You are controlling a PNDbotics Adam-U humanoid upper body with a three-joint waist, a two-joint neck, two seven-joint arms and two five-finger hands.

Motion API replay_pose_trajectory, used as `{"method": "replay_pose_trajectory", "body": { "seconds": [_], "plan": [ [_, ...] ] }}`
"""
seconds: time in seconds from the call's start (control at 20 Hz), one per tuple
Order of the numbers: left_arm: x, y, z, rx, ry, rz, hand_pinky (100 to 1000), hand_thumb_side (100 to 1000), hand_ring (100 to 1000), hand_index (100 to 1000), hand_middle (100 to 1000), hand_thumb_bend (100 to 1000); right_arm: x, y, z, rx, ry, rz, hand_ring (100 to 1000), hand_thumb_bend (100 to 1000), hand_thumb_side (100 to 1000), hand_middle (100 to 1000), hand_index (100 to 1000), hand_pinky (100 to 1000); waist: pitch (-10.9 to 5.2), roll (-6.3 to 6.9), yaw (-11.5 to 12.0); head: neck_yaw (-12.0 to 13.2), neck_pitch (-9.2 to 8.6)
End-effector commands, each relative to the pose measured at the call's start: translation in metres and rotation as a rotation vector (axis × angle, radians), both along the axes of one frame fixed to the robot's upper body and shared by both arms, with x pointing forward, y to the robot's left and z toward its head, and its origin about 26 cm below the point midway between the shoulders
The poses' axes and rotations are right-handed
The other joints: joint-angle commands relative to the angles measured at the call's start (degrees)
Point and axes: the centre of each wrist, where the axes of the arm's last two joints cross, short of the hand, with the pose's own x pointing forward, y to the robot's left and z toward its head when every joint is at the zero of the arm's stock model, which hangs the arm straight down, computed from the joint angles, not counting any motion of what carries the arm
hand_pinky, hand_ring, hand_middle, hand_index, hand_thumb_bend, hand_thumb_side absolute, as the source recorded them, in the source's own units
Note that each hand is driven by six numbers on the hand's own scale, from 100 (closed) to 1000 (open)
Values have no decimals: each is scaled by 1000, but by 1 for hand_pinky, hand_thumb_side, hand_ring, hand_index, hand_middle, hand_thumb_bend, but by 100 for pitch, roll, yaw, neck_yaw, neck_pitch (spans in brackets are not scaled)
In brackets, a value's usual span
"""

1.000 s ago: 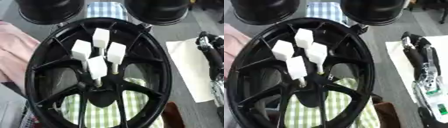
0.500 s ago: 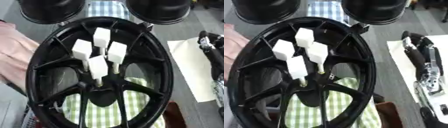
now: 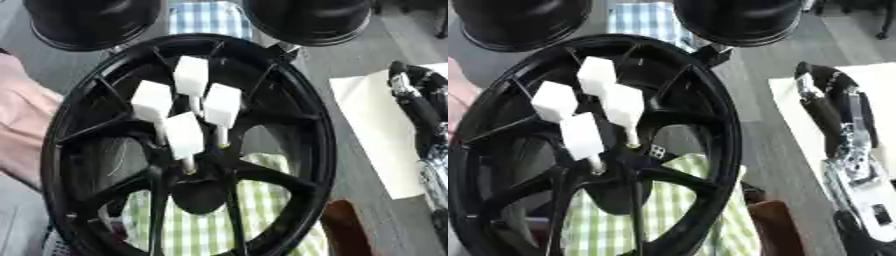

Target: Pull the pin out of the wheel hub.

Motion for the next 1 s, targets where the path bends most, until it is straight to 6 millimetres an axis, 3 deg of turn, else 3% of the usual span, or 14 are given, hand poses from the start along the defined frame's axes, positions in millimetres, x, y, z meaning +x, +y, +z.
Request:
{"method": "replay_pose_trajectory", "body": {
  "seconds": [0.05, 0.5, 0.75, 1.0],
  "plan": [
    [-2, -5, 23, 213, -46, 12, 742, 496, 635, 743, 602, 461, -3, -7, 10, -36, -21, -23, 750, 255, 461, 609, 694, 824, -153, 12, 22, -51, 40],
    [8, -13, 66, 752, -136, 50, 787, 532, 719, 809, 691, 519, -2, -4, 11, -50, -11, 0, 749, 247, 467, 607, 694, 824, -175, 0, -72, 29, 19],
    [13, -37, 120, 1146, 104, -67, 821, 579, 767, 849, 746, 543, -2, -6, 9, -48, -3, -5, 749, 245, 469, 607, 694, 824, -208, -67, -7, -21, 13],
    [35, -60, 124, 1212, 198, -144, 827, 605, 776, 863, 759, 564, -3, -6, 8, -48, 2, -2, 749, 243, 470, 607, 694, 824, -222, -88, 11, -20, 5]
  ]
}}
